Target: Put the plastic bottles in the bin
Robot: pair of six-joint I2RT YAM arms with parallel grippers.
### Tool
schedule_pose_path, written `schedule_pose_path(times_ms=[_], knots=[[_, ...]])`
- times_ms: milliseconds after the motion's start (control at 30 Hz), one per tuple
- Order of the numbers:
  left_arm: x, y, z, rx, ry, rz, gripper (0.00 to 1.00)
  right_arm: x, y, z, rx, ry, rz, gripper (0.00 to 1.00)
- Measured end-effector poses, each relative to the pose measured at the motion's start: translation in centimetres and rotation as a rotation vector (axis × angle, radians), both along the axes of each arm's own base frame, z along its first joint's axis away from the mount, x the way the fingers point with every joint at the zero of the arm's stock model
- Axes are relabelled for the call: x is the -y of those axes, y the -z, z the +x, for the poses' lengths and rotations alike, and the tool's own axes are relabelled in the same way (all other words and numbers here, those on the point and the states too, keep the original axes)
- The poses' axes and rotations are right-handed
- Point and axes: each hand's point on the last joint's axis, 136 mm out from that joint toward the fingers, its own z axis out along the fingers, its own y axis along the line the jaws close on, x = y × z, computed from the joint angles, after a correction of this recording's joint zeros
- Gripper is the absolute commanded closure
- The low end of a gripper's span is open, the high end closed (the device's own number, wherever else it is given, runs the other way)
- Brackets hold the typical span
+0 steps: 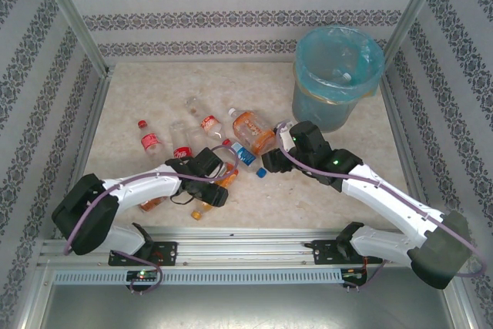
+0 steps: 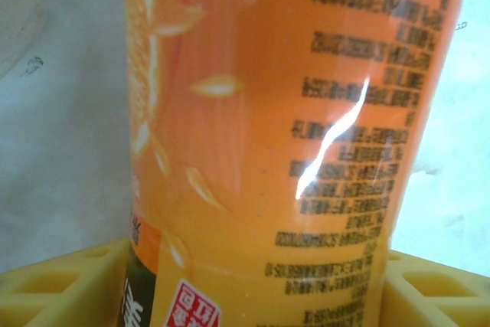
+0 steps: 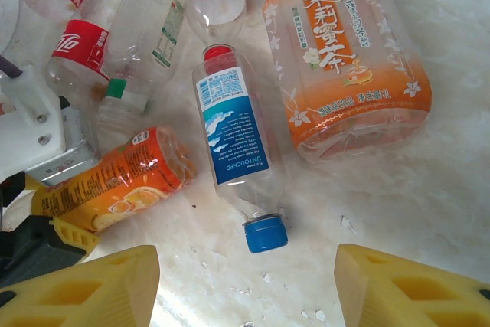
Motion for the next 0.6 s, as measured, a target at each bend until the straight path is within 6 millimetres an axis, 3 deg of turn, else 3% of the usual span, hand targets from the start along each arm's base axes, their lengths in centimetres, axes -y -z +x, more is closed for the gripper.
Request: schedule_pose_path(times_ms=[367, 600], knots=[[0.1, -0.2, 0.1, -0.002, 0.0, 0.001, 0.45, 0.0, 0.2, 0.0, -0.005, 0.0, -0.004, 0.37], [0.3, -1.5, 0.2, 0.004, -0.005, -0.016, 0.45, -0.2, -0.7, 0.2, 0.001, 0.012, 0.018, 0.36]])
